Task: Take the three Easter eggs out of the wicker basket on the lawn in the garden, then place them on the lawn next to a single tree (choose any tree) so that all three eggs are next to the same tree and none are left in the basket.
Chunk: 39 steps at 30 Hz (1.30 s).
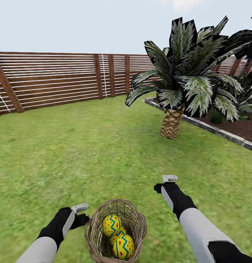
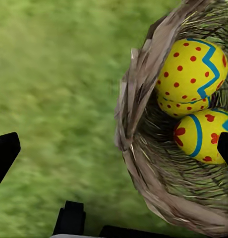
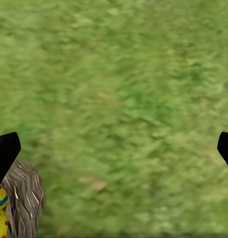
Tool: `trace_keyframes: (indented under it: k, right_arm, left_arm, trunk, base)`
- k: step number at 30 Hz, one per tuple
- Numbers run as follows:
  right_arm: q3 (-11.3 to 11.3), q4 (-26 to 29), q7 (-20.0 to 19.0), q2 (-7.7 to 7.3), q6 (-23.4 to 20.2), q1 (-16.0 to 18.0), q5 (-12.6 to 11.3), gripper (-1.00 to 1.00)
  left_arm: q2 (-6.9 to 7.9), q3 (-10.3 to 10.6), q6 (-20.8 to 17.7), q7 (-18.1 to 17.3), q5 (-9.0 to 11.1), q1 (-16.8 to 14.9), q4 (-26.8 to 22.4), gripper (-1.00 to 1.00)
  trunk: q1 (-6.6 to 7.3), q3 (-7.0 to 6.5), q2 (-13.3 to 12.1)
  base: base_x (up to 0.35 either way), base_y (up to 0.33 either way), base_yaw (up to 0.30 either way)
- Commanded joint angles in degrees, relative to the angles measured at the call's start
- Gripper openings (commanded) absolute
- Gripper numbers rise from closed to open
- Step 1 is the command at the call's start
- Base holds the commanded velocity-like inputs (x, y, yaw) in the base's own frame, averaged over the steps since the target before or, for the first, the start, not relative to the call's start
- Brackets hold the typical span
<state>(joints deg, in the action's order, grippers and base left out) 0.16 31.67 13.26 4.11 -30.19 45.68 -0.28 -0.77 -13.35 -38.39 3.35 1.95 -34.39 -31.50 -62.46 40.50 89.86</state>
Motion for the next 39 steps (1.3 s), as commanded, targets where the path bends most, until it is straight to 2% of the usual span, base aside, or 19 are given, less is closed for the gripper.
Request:
trace_keyframes:
  k: [1, 3, 4, 5, 8, 9, 13, 25, 34, 39]
  right_arm:
    - [0.0, 0.1, 0.2, 0.02, -0.3, 0.0, -0.1, 1.00]
    - [0.0, 0.1, 0.2, 0.02, -0.3, 0.0, -0.1, 1.00]
    - [0.0, 0.1, 0.2, 0.02, -0.3, 0.0, -0.1, 1.00]
    - [0.0, 0.1, 0.2, 0.00, -0.3, 0.0, -0.1, 1.00]
    - [0.0, 0.1, 0.2, -0.05, -0.3, 0.0, -0.1, 1.00]
    - [0.0, 0.1, 0.2, -0.06, -0.3, 0.0, -0.1, 1.00]
    - [0.0, 0.1, 0.2, -0.10, -0.3, 0.0, -0.1, 1.00]
    - [-0.1, 0.1, 0.2, -0.33, -0.3, 0.0, -0.1, 1.00]
    - [-0.1, 0.1, 0.2, -0.33, -0.3, 0.0, -0.1, 1.00]
    - [-0.1, 0.1, 0.2, -0.33, -0.3, 0.0, -0.1, 1.00]
  left_arm:
    - [-0.15, -0.3, -0.4, 0.5, 0.1, -0.4, -0.2, 1.00]
    - [-0.46, -0.3, -0.4, 2.3, -0.1, -4.4, 1.0, 1.00]
    - [-0.86, -0.2, -0.4, 3.4, -0.1, -5.3, 2.3, 1.00]
    - [-1.15, -0.2, -0.3, 4.1, -0.2, -5.7, 3.3, 1.00]
    - [-2.88, -0.1, 1.1, 9.3, -0.2, -7.6, 8.9, 1.00]
    - [-3.15, -0.1, 2.4, 10.9, -0.2, -7.8, 10.3, 1.00]
    - [-3.52, -0.2, 6.3, 13.6, -0.1, -8.2, 13.9, 1.00]
    - [-3.88, -0.2, 7.7, 14.0, 0.0, -8.3, 14.8, 1.00]
    - [-3.89, -0.2, 7.7, 11.1, 0.0, -8.3, 14.8, 1.00]
    - [-3.89, -0.2, 7.8, 10.7, 0.0, -8.3, 14.8, 1.00]
  trunk:
    - [0.00, 0.05, 0.0]
    - [0.00, 0.05, 0.0]
    - [0.00, 0.05, 0.0]
    - [0.00, 0.05, 0.0]
    - [0.00, 0.05, 0.0]
    - [0.00, 0.05, 0.0]
    - [0.00, 0.05, 0.0]
    - [0.00, 0.05, 0.0]
    - [-1.97, 1.67, 3.6]
    - [-3.07, 2.57, 5.6]
  base:
    - [0.000, 0.000, 0.000]
    - [0.000, 0.000, 0.000]
    - [0.000, 0.000, 0.000]
    - [0.000, 0.000, 0.000]
    - [0.000, 0.000, 0.000]
    - [0.000, 0.000, 0.000]
    - [0.000, 0.000, 0.000]
    - [0.000, 0.000, 0.000]
    - [0.000, 0.000, 0.000]
    - [0.000, 0.000, 0.000]
